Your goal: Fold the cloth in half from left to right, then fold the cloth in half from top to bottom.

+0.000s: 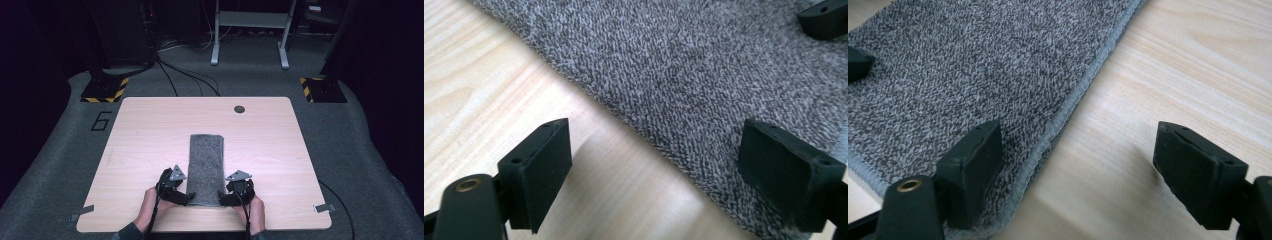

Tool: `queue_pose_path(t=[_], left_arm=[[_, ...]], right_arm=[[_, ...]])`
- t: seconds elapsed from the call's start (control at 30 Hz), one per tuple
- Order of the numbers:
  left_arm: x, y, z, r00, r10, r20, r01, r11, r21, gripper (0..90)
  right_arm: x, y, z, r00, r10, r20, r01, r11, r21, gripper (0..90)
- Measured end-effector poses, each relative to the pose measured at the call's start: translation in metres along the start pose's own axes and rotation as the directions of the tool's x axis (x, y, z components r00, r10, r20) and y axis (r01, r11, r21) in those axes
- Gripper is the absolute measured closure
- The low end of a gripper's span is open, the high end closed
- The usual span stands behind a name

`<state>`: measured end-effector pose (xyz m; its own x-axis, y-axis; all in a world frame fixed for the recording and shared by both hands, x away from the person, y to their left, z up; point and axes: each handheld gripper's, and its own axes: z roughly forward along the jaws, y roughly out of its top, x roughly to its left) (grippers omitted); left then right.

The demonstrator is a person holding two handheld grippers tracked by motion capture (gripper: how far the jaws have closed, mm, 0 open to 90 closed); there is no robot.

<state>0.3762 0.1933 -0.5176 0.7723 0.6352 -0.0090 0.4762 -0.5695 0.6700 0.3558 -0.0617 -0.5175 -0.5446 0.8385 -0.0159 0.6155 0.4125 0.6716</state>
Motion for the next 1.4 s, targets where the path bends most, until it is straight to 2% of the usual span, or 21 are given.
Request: queue_pose_path(t=[0.13, 0.17, 0.2, 0.27, 0.33, 0.37, 0.4, 0.43, 0.5, 0.53, 0.6, 0.67, 0.77, 0.93, 0.97, 1.03, 1.17, 1.2, 1.27, 1.3, 1.4], left_arm=[[0.011, 0.005, -0.004, 0.9997, -0.024, -0.004, 0.024, 0.9996, -0.017, 10.8], [0.024, 0.012, -0.005, 0.9992, -0.04, -0.011, 0.039, 0.9989, -0.026, 10.2], [0.024, 0.012, -0.005, 0.9992, -0.04, -0.011, 0.039, 0.9989, -0.026, 10.1], [0.044, 0.025, -0.002, 0.9964, -0.082, -0.025, 0.081, 0.996, -0.039, 9.4], [0.051, 0.029, 0.001, 0.9959, -0.082, -0.037, 0.081, 0.9962, -0.031, 9.3], [0.06, 0.035, 0.003, 0.9946, -0.1, -0.026, 0.1, 0.9947, -0.024, 8.3], [0.065, 0.038, 0.005, 0.9936, -0.11, -0.023, 0.11, 0.9936, -0.029, 8.3], [0.072, 0.043, 0.01, 0.9915, -0.125, -0.035, 0.124, 0.9919, -0.027, 8.2], [0.088, 0.054, 0.017, 0.9899, -0.134, -0.044, 0.134, 0.9909, -0.011, 8.7], [0.088, 0.054, 0.017, 0.9899, -0.134, -0.044, 0.134, 0.9909, -0.011, 8.7], [0.107, 0.065, 0.028, 0.9831, -0.175, -0.052, 0.174, 0.9844, -0.023, 10.0], [0.112, 0.068, 0.031, 0.982, -0.18, -0.057, 0.18, 0.9836, -0.02, 11.1], [0.13, 0.079, 0.043, 0.9754, -0.208, -0.074, 0.207, 0.9781, -0.021, 13.5], [0.141, 0.087, 0.053, 0.9692, -0.226, -0.097, 0.226, 0.974, -0.016, 15.4], [0.146, 0.089, 0.058, 0.9664, -0.242, -0.088, 0.24, 0.9703, -0.026, 17.1], [0.149, 0.089, 0.059, 0.968, -0.237, -0.081, 0.236, 0.9713, -0.031, 26.0], [0.156, 0.092, 0.065, 0.9628, -0.266, -0.049, 0.265, 0.964, -0.028, 28.6], [0.157, 0.093, 0.065, 0.9631, -0.262, -0.062, 0.259, 0.9647, -0.047, 31.9], [0.158, 0.094, 0.065, 0.9645, -0.257, -0.061, 0.254, 0.9659, -0.051, 33.4], [0.158, 0.094, 0.066, 0.9662, -0.247, -0.075, 0.244, 0.9688, -0.041, 38.6], [0.155, 0.095, 0.069, 0.9687, -0.228, -0.099, 0.227, 0.9737, -0.016, 43.2]], right_arm=[[-0.005, 0.004, -0.003, 0.9996, 0.014, -0.025, -0.014, 1.0, -0.013, 18.3], [-0.011, 0.012, -0.004, 0.9996, 0.014, -0.022, -0.015, 1.0, -0.021, 18.3], [-0.011, 0.012, -0.004, 0.9996, 0.014, -0.022, -0.015, 1.0, -0.021, 18.3], [-0.023, 0.028, -0.002, 0.9989, 0.03, -0.036, -0.031, 0.999, -0.038, 18.0], [-0.03, 0.035, 0.002, 0.9984, 0.03, -0.047, -0.033, 0.998, -0.046, 17.8], [-0.041, 0.05, 0.011, 0.9991, 0.028, -0.031, -0.03, 0.999, -0.04, 17.6], [-0.041, 0.05, 0.011, 0.9991, 0.028, -0.031, -0.03, 0.999, -0.04, 17.6], [-0.051, 0.061, 0.021, 0.9989, 0.033, -0.035, -0.034, 0.999, -0.029, 17.6], [-0.059, 0.069, 0.028, 0.9975, 0.051, -0.048, -0.052, 0.998, -0.024, 17.4], [-0.059, 0.069, 0.028, 0.9975, 0.051, -0.048, -0.052, 0.998, -0.024, 17.4], [-0.073, 0.085, 0.043, 0.9954, 0.074, -0.061, -0.075, 0.997, -0.012, 17.6], [-0.079, 0.095, 0.05, 0.993, 0.092, -0.074, -0.093, 0.996, -0.005, 17.7], [-0.083, 0.108, 0.061, 0.9937, 0.085, -0.073, -0.084, 0.996, 0.004, 18.1], [-0.089, 0.121, 0.077, 0.9933, 0.092, -0.07, -0.09, 0.996, 0.029, 19.8], [-0.092, 0.126, 0.085, 0.992, 0.1, -0.076, -0.099, 0.995, 0.027, 23.9], [-0.094, 0.129, 0.089, 0.991, 0.106, -0.082, -0.103, 0.994, 0.033, 25.0], [-0.102, 0.137, 0.104, 0.9852, 0.14, -0.099, -0.138, 0.99, 0.03, 30.3], [-0.103, 0.141, 0.11, 0.9872, 0.14, -0.076, -0.137, 0.989, 0.047, 32.8], [-0.105, 0.142, 0.114, 0.9861, 0.145, -0.081, -0.142, 0.989, 0.048, 33.7], [-0.105, 0.145, 0.118, 0.987, 0.148, -0.063, -0.145, 0.988, 0.044, 38.7], [-0.106, 0.145, 0.12, 0.9856, 0.156, -0.065, -0.153, 0.987, 0.045, 43.4]])
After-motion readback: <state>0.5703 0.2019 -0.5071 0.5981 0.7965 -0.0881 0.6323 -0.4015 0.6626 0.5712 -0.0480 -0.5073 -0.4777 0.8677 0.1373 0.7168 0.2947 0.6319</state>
